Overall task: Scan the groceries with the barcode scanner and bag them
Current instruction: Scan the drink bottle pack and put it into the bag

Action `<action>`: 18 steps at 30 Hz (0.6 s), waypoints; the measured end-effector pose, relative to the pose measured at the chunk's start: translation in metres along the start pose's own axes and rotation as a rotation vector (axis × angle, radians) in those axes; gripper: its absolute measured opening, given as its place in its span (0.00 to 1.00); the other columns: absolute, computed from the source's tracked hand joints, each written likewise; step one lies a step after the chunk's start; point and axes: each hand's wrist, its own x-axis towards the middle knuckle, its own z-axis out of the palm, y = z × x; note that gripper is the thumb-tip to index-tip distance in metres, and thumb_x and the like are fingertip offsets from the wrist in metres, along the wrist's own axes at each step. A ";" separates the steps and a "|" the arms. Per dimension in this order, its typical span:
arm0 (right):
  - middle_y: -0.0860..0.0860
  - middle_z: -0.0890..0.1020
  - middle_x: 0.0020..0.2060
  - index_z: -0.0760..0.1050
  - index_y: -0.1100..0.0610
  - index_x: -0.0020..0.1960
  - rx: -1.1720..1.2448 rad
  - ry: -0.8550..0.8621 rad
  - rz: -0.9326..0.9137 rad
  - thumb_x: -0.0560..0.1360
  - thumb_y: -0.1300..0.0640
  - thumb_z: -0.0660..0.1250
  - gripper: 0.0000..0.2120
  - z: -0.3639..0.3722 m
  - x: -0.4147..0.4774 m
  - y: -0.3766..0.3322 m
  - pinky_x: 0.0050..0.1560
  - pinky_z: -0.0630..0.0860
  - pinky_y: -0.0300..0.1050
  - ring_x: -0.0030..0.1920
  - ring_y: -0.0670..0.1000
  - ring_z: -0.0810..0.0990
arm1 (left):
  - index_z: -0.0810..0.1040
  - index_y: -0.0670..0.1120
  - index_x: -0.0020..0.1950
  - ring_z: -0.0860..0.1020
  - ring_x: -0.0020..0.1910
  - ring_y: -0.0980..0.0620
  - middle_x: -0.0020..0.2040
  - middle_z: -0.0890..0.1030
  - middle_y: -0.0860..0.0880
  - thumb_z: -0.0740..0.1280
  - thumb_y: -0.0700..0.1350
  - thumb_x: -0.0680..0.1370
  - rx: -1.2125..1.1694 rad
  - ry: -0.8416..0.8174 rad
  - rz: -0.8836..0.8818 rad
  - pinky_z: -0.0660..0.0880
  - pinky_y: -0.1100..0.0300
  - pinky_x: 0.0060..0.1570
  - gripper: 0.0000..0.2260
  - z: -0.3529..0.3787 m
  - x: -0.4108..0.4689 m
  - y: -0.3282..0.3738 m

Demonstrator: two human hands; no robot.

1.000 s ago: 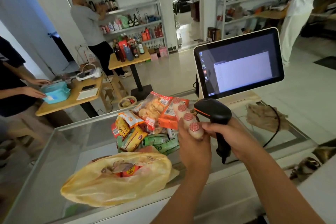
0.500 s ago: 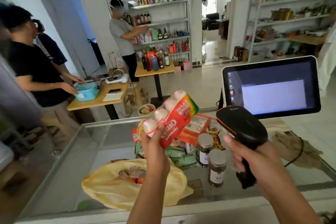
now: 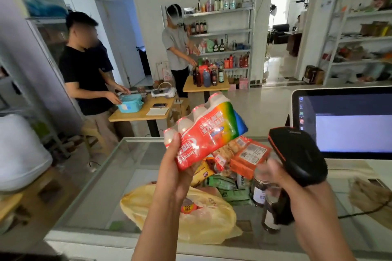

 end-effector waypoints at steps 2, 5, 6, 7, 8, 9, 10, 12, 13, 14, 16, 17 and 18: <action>0.49 0.87 0.45 0.82 0.49 0.52 0.067 0.033 -0.046 0.60 0.45 0.77 0.22 0.002 0.008 -0.002 0.50 0.79 0.55 0.48 0.52 0.86 | 0.78 0.46 0.59 0.84 0.44 0.52 0.48 0.86 0.46 0.65 0.54 0.76 -0.023 -0.023 -0.067 0.82 0.58 0.41 0.16 0.000 -0.002 -0.010; 0.48 0.86 0.46 0.83 0.48 0.50 0.093 0.025 -0.100 0.61 0.49 0.77 0.18 0.009 0.011 -0.009 0.50 0.80 0.52 0.50 0.51 0.85 | 0.75 0.43 0.67 0.82 0.52 0.47 0.56 0.83 0.42 0.70 0.55 0.74 0.054 -0.052 -0.103 0.81 0.52 0.50 0.25 0.006 -0.001 -0.027; 0.48 0.86 0.46 0.82 0.48 0.51 0.100 0.035 -0.102 0.62 0.51 0.78 0.17 0.010 0.013 -0.008 0.46 0.81 0.49 0.49 0.50 0.85 | 0.74 0.43 0.68 0.82 0.54 0.46 0.58 0.82 0.41 0.72 0.55 0.73 0.095 -0.079 -0.100 0.80 0.50 0.52 0.28 0.007 0.000 -0.032; 0.47 0.86 0.46 0.81 0.48 0.52 0.118 0.053 -0.100 0.62 0.53 0.78 0.19 0.010 0.015 -0.007 0.44 0.82 0.46 0.48 0.49 0.86 | 0.74 0.43 0.69 0.81 0.56 0.45 0.60 0.81 0.40 0.72 0.56 0.72 0.141 -0.099 -0.095 0.80 0.49 0.53 0.30 0.008 0.001 -0.039; 0.47 0.86 0.46 0.81 0.49 0.53 0.126 0.092 -0.103 0.61 0.54 0.78 0.21 0.010 0.018 -0.005 0.43 0.82 0.44 0.47 0.48 0.86 | 0.74 0.43 0.69 0.81 0.57 0.44 0.61 0.81 0.39 0.72 0.56 0.72 0.182 -0.123 -0.095 0.80 0.49 0.54 0.30 0.009 0.002 -0.043; 0.48 0.86 0.45 0.81 0.50 0.54 0.132 0.132 -0.108 0.60 0.54 0.78 0.23 0.008 0.020 -0.004 0.42 0.81 0.43 0.47 0.47 0.85 | 0.74 0.44 0.70 0.81 0.58 0.44 0.62 0.81 0.40 0.72 0.57 0.72 0.226 -0.128 -0.099 0.79 0.48 0.57 0.30 0.012 0.000 -0.048; 0.49 0.86 0.45 0.80 0.52 0.55 0.127 0.171 -0.114 0.60 0.55 0.78 0.24 0.008 0.021 -0.003 0.41 0.81 0.41 0.47 0.47 0.85 | 0.73 0.46 0.70 0.81 0.60 0.44 0.63 0.81 0.41 0.71 0.58 0.73 0.289 -0.122 -0.096 0.78 0.47 0.60 0.29 0.015 -0.001 -0.054; 0.51 0.85 0.43 0.80 0.57 0.55 0.092 0.235 -0.143 0.63 0.60 0.79 0.22 0.006 0.023 0.000 0.35 0.78 0.33 0.43 0.43 0.84 | 0.69 0.54 0.73 0.80 0.62 0.47 0.66 0.79 0.45 0.66 0.61 0.77 0.487 -0.131 -0.068 0.76 0.46 0.63 0.26 0.018 -0.004 -0.067; 0.50 0.84 0.43 0.79 0.59 0.55 0.050 0.266 -0.164 0.64 0.62 0.79 0.20 0.006 0.023 0.000 0.33 0.77 0.31 0.41 0.41 0.84 | 0.63 0.58 0.75 0.78 0.64 0.48 0.70 0.75 0.47 0.63 0.60 0.79 0.578 -0.158 -0.046 0.76 0.48 0.64 0.25 0.021 -0.006 -0.072; 0.51 0.84 0.43 0.79 0.59 0.55 -0.021 0.308 -0.175 0.65 0.63 0.79 0.20 0.007 0.024 0.001 0.33 0.77 0.31 0.41 0.41 0.84 | 0.57 0.61 0.77 0.76 0.66 0.49 0.74 0.70 0.48 0.62 0.57 0.81 0.609 -0.197 -0.041 0.75 0.49 0.65 0.26 0.020 -0.009 -0.079; 0.52 0.84 0.44 0.78 0.59 0.55 -0.142 0.372 -0.190 0.65 0.61 0.79 0.19 0.005 0.027 0.006 0.37 0.79 0.36 0.45 0.49 0.84 | 0.48 0.66 0.77 0.70 0.72 0.49 0.79 0.60 0.49 0.68 0.48 0.78 0.662 -0.307 -0.032 0.72 0.46 0.68 0.37 0.012 -0.010 -0.094; 0.50 0.83 0.43 0.78 0.58 0.54 -0.157 0.386 -0.190 0.65 0.60 0.79 0.19 0.006 0.025 0.003 0.39 0.78 0.38 0.46 0.52 0.84 | 0.44 0.68 0.77 0.65 0.75 0.50 0.80 0.53 0.52 0.71 0.44 0.73 0.733 -0.393 -0.022 0.70 0.45 0.70 0.45 0.014 -0.015 -0.095; 0.47 0.82 0.42 0.77 0.56 0.53 -0.179 0.394 -0.211 0.65 0.60 0.79 0.19 0.009 0.023 0.000 0.41 0.77 0.38 0.47 0.52 0.83 | 0.40 0.71 0.76 0.61 0.77 0.51 0.81 0.47 0.55 0.73 0.44 0.69 0.803 -0.468 -0.016 0.69 0.46 0.71 0.51 0.019 -0.018 -0.100</action>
